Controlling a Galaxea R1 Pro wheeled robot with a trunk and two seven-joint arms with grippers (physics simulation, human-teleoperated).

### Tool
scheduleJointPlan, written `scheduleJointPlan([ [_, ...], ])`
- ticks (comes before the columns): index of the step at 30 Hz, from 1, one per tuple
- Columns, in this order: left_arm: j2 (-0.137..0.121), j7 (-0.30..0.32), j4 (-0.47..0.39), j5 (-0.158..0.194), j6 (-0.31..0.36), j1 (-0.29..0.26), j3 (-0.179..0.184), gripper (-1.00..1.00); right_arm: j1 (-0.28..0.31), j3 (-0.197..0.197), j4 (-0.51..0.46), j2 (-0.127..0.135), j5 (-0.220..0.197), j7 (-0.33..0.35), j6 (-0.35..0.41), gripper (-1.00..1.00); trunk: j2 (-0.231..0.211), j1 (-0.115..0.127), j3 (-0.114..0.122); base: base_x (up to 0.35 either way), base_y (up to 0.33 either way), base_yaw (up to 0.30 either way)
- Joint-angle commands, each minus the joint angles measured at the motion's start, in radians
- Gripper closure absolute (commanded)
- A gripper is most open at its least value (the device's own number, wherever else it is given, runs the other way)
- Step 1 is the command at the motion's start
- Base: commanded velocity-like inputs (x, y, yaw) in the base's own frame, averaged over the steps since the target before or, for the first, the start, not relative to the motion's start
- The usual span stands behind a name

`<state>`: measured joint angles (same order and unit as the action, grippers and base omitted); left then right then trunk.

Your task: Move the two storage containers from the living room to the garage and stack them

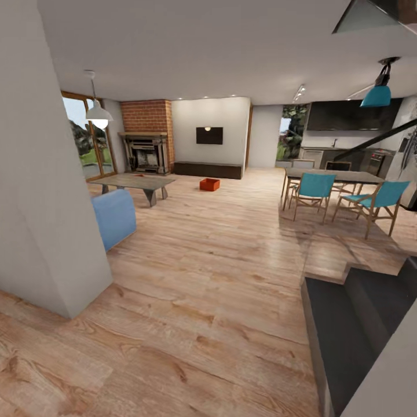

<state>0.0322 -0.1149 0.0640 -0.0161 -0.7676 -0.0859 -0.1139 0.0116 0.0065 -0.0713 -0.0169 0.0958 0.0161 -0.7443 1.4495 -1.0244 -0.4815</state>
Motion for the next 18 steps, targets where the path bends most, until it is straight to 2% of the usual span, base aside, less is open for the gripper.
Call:
scheduleJointPlan([
  [1,0.000,-0.002,0.003,-0.002,-0.005,-0.002,-0.004,-1.00,0.001,0.000,0.001,0.000,0.004,-0.001,-0.003,-1.00,0.000,-0.001,-0.001,0.325,0.085,-0.044],
  [18,0.000,-0.002,0.003,-0.002,-0.005,-0.002,-0.004,-1.00,0.001,-0.002,0.001,0.000,0.001,-0.008,-0.004,-1.00,0.000,-0.001,-0.001,0.325,0.092,-0.006],
])
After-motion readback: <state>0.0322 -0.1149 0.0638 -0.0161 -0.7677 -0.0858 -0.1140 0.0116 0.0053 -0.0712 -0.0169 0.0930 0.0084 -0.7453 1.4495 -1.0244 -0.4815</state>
